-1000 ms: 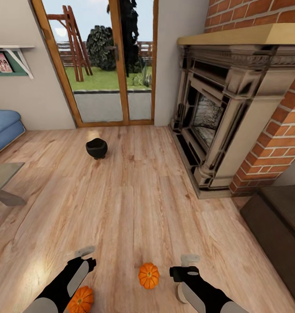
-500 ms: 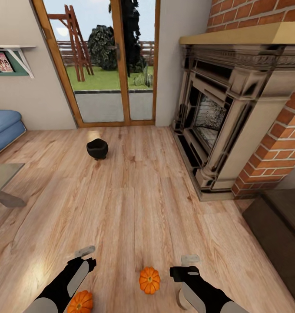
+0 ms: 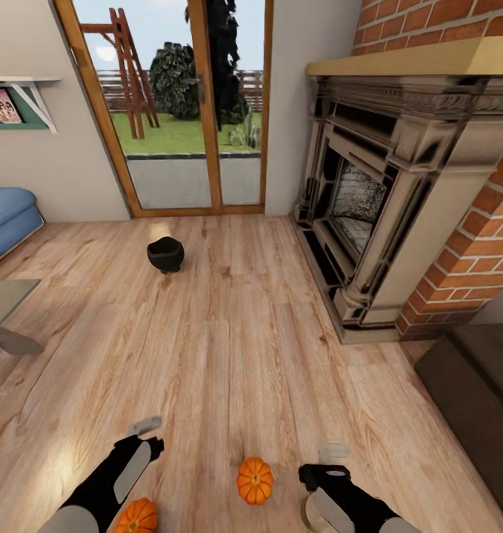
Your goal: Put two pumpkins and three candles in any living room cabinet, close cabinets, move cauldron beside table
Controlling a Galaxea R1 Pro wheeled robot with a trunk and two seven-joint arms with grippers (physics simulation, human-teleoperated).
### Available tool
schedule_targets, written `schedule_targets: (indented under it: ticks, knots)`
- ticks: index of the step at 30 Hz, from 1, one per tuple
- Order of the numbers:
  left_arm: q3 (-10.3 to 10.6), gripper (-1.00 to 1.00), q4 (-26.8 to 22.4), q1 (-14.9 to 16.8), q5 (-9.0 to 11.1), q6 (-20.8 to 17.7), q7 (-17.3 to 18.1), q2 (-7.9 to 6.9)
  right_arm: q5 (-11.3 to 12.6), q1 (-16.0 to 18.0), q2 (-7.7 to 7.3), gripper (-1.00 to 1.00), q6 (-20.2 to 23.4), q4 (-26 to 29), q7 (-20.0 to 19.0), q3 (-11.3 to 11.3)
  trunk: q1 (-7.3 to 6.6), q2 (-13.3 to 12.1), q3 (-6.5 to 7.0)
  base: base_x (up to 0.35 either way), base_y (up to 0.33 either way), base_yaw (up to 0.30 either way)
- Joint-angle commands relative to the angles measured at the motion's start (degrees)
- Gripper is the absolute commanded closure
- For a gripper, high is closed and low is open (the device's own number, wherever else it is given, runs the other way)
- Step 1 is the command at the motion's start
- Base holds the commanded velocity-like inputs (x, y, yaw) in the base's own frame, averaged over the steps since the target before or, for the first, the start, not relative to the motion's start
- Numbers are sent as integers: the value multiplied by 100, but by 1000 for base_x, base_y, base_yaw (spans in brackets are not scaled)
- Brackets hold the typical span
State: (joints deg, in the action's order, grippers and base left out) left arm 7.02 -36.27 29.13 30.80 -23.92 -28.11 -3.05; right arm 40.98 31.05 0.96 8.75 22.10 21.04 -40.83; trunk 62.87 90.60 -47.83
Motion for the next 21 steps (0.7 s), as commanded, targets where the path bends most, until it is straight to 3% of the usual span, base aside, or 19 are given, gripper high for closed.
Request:
schedule_targets:
  ticks: [1, 5, 6, 9, 12, 15, 21]
  knots:
    - [27, -100, -48, 13, 57, -83, -55, -10, 39, 6, 0, -100, 25, -180, 51, -33, 0, 3, -4, 0, 0, 0]
    - [-209, -100, -717, 52, 57, -1031, -54, -71, 55, 6, 10, -100, -57, -799, 67, -10, 0, 3, -4, 0, 0, 0]
    - [-454, -100, -1253, 59, 109, -1605, -50, -136, 57, 6, 11, -100, -108, -978, 71, -7, 0, 3, -4, 0, 0, 0]
    - [-954, -100, -2127, 59, 362, -2471, -47, -191, 89, 6, 10, -100, -145, -1133, 75, 0, 0, 3, -4, 0, 0, 0]
    - [-1273, -100, -2881, 35, 706, -3087, -52, -209, 283, 6, 10, -100, -138, -1189, 76, -1, 0, 3, -4, 0, 0, 0]
    - [-1358, -100, -3176, 26, 835, -3248, -54, -214, 457, 6, 5, -100, -121, -1203, 66, -3, 0, 3, -4, 0, 0, 0]
    - [-1385, -100, -3276, 23, 887, -3304, -48, -214, 504, 6, 6, -100, -168, -1161, 6, -8, 87, 163, -76, 0, 0, 0]
